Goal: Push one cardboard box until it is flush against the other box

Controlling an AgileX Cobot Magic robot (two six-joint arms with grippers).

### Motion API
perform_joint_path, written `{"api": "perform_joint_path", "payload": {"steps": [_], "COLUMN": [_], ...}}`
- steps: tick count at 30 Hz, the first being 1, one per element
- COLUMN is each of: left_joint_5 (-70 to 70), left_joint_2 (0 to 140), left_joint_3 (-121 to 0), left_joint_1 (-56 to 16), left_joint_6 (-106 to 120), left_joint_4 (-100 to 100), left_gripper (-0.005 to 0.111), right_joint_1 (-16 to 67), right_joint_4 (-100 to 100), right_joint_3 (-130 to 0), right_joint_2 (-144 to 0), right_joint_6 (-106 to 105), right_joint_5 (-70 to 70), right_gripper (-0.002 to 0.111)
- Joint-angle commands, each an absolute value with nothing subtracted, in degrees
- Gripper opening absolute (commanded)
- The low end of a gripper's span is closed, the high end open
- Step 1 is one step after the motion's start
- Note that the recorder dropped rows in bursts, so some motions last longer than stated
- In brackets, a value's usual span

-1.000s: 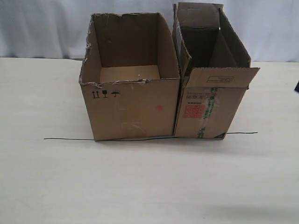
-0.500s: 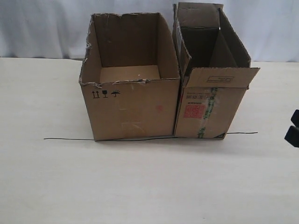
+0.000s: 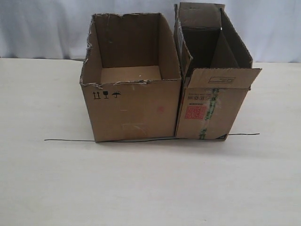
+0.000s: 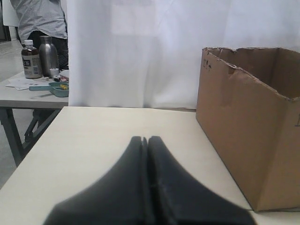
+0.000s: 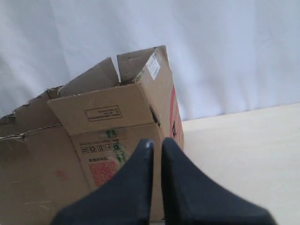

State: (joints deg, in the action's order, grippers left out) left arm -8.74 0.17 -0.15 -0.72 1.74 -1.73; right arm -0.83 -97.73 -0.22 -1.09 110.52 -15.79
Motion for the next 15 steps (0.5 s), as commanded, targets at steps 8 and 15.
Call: {"api": "perform_joint_path", "payload": {"steps": [8,15], "left_joint_5": [-8.14,-8.14], "left_joint_2": [0.0,0.0], "left_joint_3": [0.0,0.0], "left_joint_1": [-1.08,-1.08], "left_joint_6": [1.71,1.71], "left_joint_4": [-2.12,-2.12], "left_gripper": [0.0,0.0], "right_joint_1": [-1.26,-1.26], "right_joint_4": [-94.47,-44.32], "right_joint_3": [0.0,0.0], "right_joint_2": [0.0,0.0], "right_joint_6": [110.47,61.47], "right_joint_5": [-8.09,-1.83], "right_gripper": [0.005,0.005]}}
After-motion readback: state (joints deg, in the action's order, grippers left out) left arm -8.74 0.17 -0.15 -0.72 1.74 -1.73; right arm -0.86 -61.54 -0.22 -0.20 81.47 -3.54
